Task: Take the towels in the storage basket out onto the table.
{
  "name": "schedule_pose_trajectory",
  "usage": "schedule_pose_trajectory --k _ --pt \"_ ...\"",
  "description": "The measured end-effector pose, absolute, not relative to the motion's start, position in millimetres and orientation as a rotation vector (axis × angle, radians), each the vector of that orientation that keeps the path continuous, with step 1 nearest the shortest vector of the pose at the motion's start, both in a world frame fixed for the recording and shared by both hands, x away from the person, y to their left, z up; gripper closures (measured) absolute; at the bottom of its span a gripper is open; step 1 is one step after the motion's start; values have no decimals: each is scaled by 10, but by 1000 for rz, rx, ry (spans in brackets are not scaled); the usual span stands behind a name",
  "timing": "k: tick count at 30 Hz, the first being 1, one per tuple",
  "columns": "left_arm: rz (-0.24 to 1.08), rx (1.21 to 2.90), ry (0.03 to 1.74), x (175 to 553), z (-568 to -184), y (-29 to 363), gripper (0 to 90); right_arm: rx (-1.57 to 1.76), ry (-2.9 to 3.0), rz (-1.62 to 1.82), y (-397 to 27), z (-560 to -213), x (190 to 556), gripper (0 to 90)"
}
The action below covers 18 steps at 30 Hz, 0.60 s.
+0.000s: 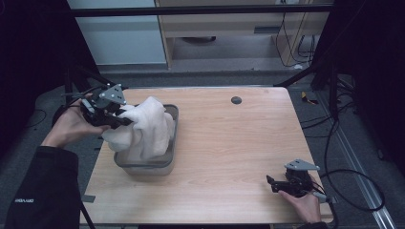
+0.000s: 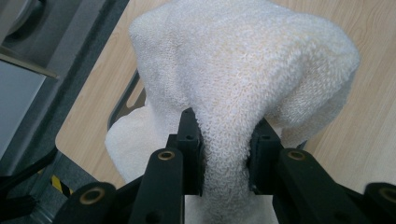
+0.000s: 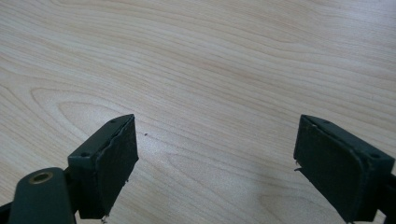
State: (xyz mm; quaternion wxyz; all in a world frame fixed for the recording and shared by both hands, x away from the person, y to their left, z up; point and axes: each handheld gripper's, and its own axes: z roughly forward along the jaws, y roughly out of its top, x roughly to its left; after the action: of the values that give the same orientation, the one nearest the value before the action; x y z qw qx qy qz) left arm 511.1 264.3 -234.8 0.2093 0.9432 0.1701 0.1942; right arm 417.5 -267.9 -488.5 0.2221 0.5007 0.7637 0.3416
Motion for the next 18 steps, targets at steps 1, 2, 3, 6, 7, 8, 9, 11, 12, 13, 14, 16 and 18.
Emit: schedule_pose_trajectory --k 1,2,3,6,7,8,9,11,12,13,14,16,18 --pt "541 2621 470 5102 -2329 2641 709 1381 2110 944 -2679 -4885 4175 136" --pt "544 2623 464 5095 -2308 2642 708 1382 2111 945 -2679 -4883 4174 136" --pt "546 2613 464 5087 -2294 2643 708 1382 2111 944 -2679 -4883 4174 136" --pt "542 2601 464 5067 -2247 2646 709 1380 2110 942 -2682 -4881 4174 136" --pt "542 2603 461 5059 -2232 2645 708 1380 2110 942 -2682 -4881 4173 136" --pt "544 2604 457 5051 -2217 2643 709 1379 2110 942 -2683 -4881 4173 136" --pt "543 2604 456 5043 -2199 2643 708 1378 2111 942 -2684 -4880 4173 136" --pt "542 2599 451 5025 -2160 2648 708 1379 2110 944 -2683 -4879 4172 136" --pt "534 2591 450 5016 -2140 2653 708 1381 2110 949 -2681 -4879 4171 136" --pt "532 2579 444 5002 -2109 2661 708 1380 2111 944 -2682 -4878 4171 136" --pt "529 2571 443 4992 -2091 2666 709 1380 2110 944 -2682 -4878 4171 136" --pt "527 2554 434 4967 -2044 2681 708 1380 2108 948 -2681 -4878 4172 136" --pt "529 2536 427 4943 -2003 2693 708 1380 2108 947 -2681 -4879 4173 136"
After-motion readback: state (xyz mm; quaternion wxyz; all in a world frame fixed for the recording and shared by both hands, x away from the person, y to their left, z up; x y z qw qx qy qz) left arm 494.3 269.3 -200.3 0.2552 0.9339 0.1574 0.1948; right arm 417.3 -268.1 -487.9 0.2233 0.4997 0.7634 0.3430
